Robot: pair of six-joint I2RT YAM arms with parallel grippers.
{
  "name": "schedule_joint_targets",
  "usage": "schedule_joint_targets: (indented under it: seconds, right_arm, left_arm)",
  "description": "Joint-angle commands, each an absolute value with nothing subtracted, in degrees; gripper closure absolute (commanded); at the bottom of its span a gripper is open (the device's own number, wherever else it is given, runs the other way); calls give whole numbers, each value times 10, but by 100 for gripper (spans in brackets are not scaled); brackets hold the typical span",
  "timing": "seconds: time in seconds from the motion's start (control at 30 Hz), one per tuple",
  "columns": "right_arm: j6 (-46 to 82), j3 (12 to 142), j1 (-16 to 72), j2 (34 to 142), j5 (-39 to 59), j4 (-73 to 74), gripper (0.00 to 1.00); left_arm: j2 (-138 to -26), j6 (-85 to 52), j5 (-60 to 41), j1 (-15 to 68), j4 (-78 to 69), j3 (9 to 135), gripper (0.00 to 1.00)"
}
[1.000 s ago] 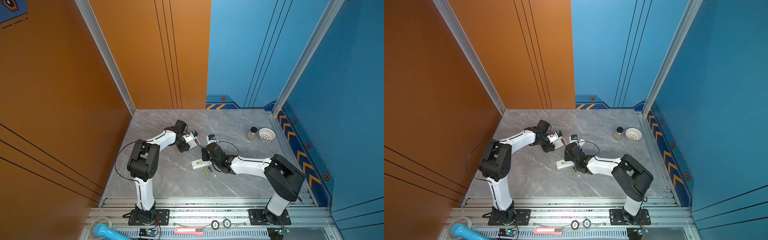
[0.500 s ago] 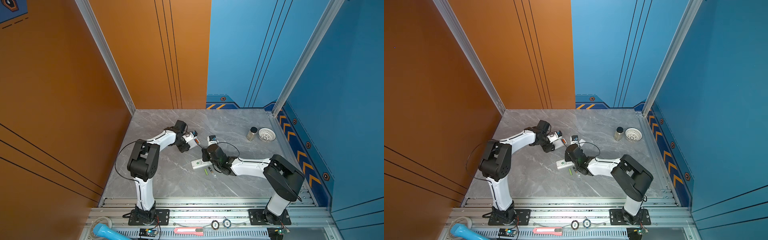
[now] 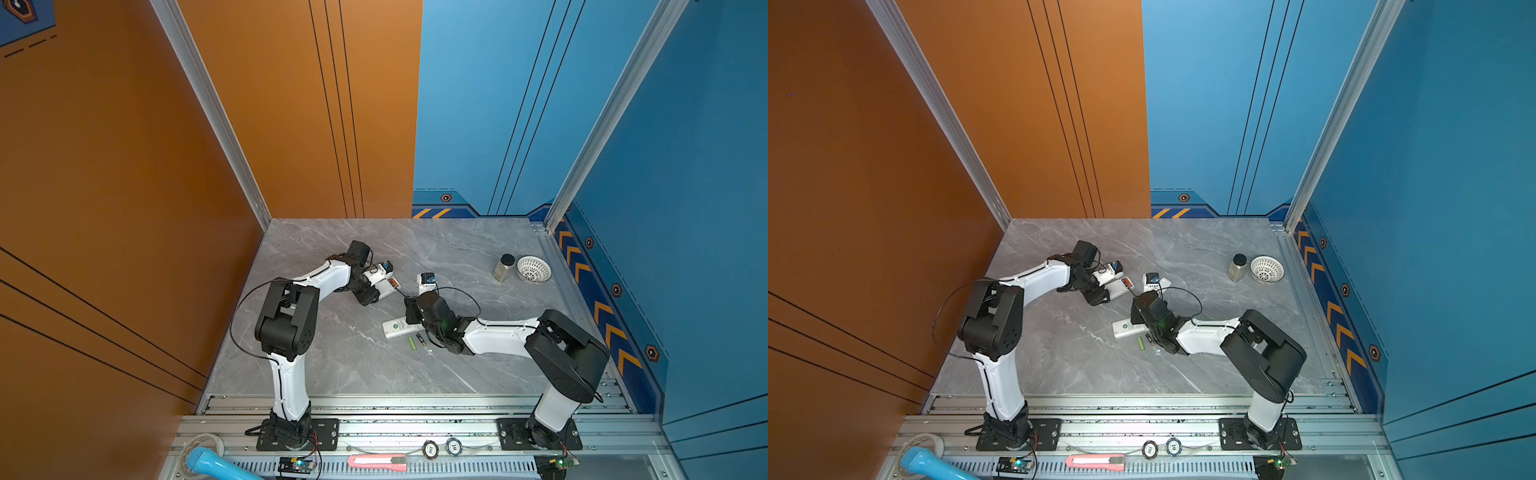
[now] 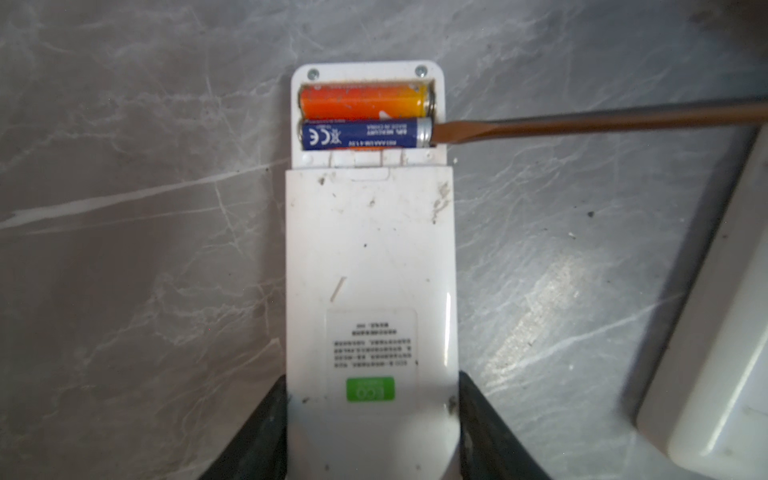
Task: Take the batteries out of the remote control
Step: 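Pry the blue battery out with the screwdriver tip in the right gripper, then insert the screwdriver tip beside the orange battery with the right gripper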
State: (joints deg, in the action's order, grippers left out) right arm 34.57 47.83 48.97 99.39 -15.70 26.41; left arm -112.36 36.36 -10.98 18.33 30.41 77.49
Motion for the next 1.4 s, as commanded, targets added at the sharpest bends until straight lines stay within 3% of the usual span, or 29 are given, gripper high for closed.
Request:
schedule_joint_targets:
  seconds: [0.0,0.4,0.63,0.8,1.0,1.37]
  right_arm:
    - [358,485,485,959,-185,399,100]
    - [363,463,480,929,-198,364,100]
    - [396,452,442,850,-210,228,100]
    - [421,544,397,850,-97,11,100]
    - [459,625,380,899,35,-124,100]
    - [445,722,385,961,86,-258,100]
  left_arm:
    - [-1137,394,-218,202,384,767,100]
    - [-1133,385,-200,200,377,770,100]
    - [-1127,383,-185,201,365,764,100]
    - [-1125,388,-173,211,358,759,100]
    - [-1112,395,-149,227,338,742,100]
    - [-1092,407,-84,250,309,716,100]
